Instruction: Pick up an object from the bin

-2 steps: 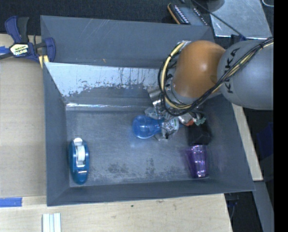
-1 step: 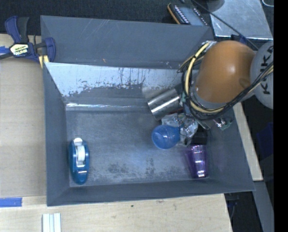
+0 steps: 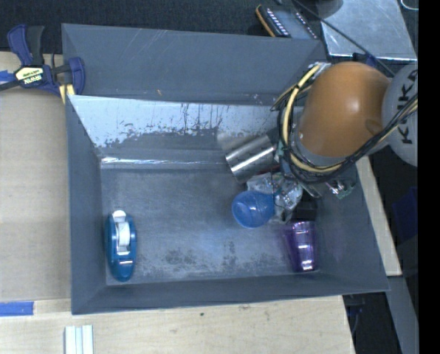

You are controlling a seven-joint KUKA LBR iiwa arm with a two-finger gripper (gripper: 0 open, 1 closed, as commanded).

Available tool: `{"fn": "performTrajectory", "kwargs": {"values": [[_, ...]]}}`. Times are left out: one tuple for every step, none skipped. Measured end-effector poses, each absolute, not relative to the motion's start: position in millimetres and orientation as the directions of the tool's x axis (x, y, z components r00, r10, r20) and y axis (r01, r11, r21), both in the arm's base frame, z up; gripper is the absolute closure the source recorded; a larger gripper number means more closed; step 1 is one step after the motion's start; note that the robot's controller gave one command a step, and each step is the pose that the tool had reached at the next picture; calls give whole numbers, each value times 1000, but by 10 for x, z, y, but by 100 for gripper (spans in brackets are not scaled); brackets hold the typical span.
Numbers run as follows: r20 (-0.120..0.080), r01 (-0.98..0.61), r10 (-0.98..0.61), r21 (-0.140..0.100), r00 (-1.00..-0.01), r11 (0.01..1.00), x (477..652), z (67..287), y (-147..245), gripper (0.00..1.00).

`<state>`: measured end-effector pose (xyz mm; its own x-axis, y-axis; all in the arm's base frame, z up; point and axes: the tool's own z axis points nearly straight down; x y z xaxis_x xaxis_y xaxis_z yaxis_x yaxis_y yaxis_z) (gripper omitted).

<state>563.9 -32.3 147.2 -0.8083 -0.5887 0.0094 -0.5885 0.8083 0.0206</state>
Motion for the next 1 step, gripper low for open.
{"fn": "performTrajectory", "kwargs": {"values": [[2, -623, -623, 16, -782, 782, 5569, 2185, -317, 100]]}}
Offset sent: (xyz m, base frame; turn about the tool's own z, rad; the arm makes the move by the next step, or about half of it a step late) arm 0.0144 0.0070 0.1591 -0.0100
